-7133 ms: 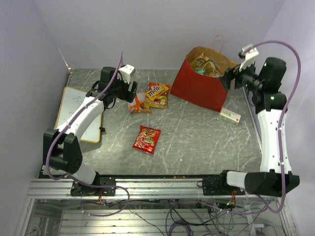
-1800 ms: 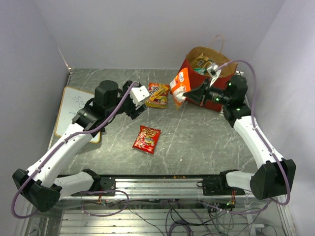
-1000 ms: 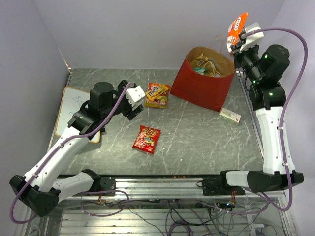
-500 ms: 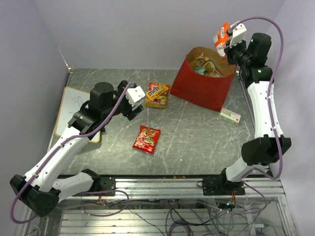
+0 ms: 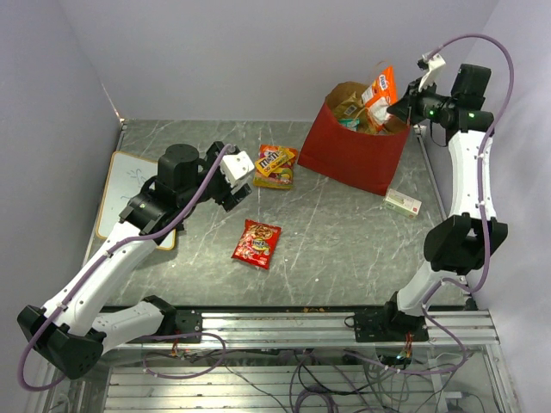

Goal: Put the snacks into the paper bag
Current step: Place the snack in the paper bag, then pick up the snack from the center of the board.

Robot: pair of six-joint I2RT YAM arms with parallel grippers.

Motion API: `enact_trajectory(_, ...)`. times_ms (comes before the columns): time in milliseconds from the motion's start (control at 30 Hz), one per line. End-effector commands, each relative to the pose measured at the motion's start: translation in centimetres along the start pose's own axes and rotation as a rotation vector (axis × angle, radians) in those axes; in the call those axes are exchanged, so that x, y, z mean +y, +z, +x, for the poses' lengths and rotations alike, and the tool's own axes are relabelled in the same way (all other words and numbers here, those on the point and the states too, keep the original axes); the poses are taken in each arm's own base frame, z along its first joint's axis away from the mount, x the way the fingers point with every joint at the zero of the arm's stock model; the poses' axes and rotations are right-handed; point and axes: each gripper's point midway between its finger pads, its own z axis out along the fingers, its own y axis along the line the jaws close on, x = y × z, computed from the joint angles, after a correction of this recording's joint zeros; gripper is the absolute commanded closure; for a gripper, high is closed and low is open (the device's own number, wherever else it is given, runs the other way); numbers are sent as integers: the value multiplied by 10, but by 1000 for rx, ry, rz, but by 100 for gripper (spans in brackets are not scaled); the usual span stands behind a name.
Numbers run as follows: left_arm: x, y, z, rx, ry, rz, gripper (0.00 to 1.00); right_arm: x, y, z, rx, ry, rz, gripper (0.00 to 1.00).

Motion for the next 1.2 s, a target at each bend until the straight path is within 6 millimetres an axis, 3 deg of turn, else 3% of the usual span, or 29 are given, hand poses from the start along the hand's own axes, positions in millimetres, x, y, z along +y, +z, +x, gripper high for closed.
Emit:
enact_trajectory(0, 1, 1, -8, -36, 10, 12, 13, 30, -13, -1, -2, -45, -167, 100)
enact_trajectory(200, -2, 3, -7, -34, 8, 29, 13, 33, -12, 20, 97, -72, -243, 100)
enact_trajectory(500, -5, 4, -4, -32, 13, 48, 13, -4, 4, 49, 214, -125, -150, 91)
enact_trajectory(633, -5, 6, 0, -24, 22, 51, 13, -14, 7, 54, 244, -134, -126, 81)
enact_trajectory(733, -4, 8, 2, -14, 32, 45, 13, -18, 6, 59, 265, -144, -101, 69)
enact_trajectory(933, -4, 13, 10, 6, 21, 47, 13, -21, -3, 50, 238, -200, -42, 54)
enact_trajectory(1167, -12, 26, 33, 78, -15, 76, 10, -16, -17, 34, 191, -215, 21, 48)
